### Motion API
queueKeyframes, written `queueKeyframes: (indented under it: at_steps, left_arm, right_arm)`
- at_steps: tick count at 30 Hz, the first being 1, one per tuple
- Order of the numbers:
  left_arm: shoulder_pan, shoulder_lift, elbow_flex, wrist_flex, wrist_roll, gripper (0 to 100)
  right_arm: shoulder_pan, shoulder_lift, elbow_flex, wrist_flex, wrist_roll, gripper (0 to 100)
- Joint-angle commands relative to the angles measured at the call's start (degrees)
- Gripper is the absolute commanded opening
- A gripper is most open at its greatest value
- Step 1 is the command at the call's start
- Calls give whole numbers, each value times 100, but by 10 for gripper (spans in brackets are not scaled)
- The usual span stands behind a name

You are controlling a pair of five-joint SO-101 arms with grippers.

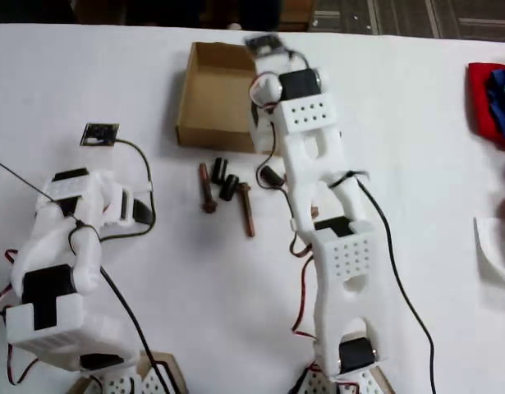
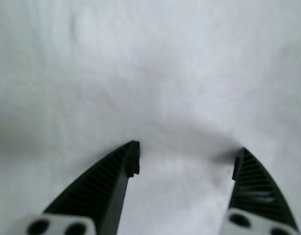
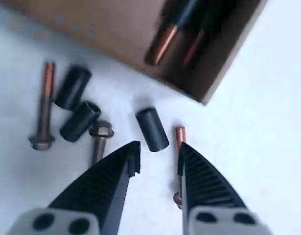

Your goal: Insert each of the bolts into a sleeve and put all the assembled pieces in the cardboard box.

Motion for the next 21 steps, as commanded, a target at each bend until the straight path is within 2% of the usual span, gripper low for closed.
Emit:
queueKeyframes:
  at_steps: [1, 9, 21]
  left_arm:
    - [-53, 26, -110, 9, 44, 308]
    - [-53, 26, -110, 18, 44, 308]
    - [-53, 26, -110, 18, 44, 308]
  right_arm:
    - [-66, -444, 607, -505, 440, 120]
    - [-66, -444, 1266, -1147, 800, 120]
    - [-57, 127, 1530, -1473, 809, 119]
